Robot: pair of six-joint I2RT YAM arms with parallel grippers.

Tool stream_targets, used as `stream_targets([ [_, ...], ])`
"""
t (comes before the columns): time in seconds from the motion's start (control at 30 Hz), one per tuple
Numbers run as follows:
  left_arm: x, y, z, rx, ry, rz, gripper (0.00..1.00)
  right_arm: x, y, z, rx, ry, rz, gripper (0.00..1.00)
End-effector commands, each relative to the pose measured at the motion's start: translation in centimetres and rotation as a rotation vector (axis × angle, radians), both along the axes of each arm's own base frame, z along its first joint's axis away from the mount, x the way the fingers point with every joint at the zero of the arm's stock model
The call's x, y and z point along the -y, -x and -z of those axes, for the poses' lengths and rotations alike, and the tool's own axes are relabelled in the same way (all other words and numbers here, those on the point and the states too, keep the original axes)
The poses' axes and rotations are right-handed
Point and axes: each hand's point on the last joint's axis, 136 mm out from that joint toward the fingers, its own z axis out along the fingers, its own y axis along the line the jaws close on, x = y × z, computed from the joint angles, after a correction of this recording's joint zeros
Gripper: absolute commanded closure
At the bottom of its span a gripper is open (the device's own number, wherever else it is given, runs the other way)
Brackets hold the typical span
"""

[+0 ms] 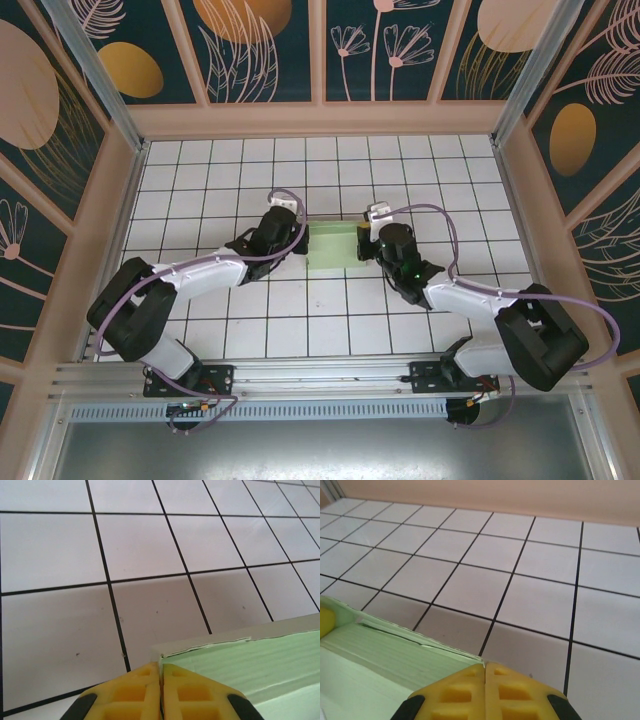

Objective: Fold the paper box

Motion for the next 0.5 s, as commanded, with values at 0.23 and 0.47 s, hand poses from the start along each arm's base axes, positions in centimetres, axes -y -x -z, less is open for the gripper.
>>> stream_targets([
  [0.23, 1.7, -2.2, -3.1, 0.212, 0.011, 0.0, 0.91, -2.1, -0.9, -3.7, 0.223, -0.066, -0.044, 0.97],
  [0.47, 2.3, -3.3, -2.7, 0.238, -0.012, -0.009, 0.91, -1.8, -2.2, -2.2, 0.239, -0.059, -0.011, 0.97],
])
